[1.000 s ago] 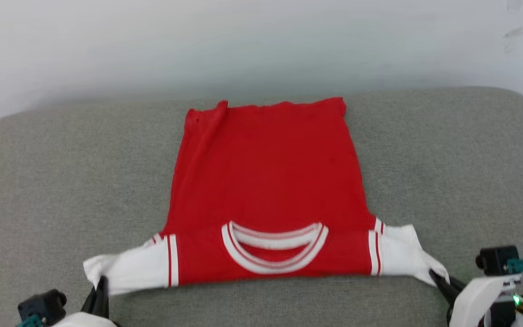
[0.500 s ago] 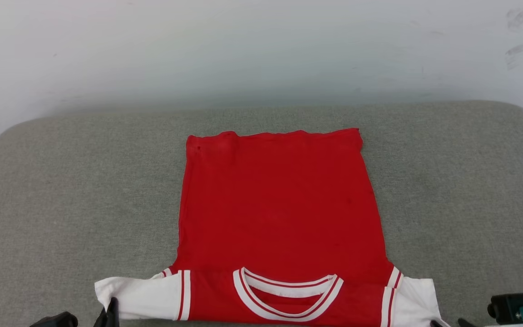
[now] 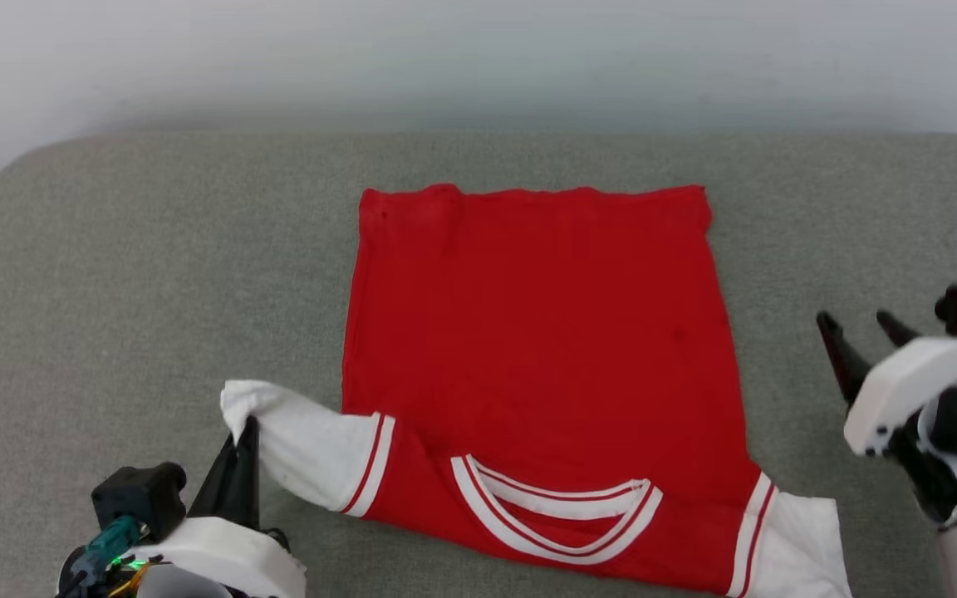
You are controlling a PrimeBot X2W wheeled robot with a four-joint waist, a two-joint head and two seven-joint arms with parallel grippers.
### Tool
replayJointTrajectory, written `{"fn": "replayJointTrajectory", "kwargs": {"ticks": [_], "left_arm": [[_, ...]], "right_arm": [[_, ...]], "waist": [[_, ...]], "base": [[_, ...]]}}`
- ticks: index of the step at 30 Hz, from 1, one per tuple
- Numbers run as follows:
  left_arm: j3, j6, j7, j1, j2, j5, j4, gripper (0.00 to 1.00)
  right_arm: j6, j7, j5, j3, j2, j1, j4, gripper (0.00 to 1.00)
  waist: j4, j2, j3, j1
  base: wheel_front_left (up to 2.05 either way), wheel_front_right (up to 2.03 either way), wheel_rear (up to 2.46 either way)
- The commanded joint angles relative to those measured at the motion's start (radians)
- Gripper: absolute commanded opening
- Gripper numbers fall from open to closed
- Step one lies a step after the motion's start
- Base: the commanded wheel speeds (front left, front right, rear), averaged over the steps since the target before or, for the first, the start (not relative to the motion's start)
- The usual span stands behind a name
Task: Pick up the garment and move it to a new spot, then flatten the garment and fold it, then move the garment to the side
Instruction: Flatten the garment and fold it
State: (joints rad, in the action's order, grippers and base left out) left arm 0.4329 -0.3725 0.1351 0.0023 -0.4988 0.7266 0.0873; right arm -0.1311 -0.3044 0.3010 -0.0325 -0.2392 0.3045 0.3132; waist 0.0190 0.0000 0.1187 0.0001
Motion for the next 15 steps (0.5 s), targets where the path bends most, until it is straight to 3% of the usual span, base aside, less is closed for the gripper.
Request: {"fn": "replayJointTrajectory", "kwargs": {"ticks": [1, 15], "left_arm": [[0.006, 0.008, 0.009, -0.030, 0.005, -0.013, -0.003, 0.00], [0.094, 0.092, 0.059, -0.289, 0.105, -0.098, -0.068, 0.00]], "right_arm": [[0.001, 0.000, 0.008, -0.001, 0.008, 0.075, 0.038, 1.00], [0.001, -0.223, 0.100, 0.108, -0.143, 0.605, 0.396, 1.00]], "waist": [[0.037, 0.0000, 0.076, -0.0001], [0.199, 0.0000, 0.322, -0.0001]], "base": [[0.00, 0.00, 0.00], [0.00, 0.00, 0.00]]}}
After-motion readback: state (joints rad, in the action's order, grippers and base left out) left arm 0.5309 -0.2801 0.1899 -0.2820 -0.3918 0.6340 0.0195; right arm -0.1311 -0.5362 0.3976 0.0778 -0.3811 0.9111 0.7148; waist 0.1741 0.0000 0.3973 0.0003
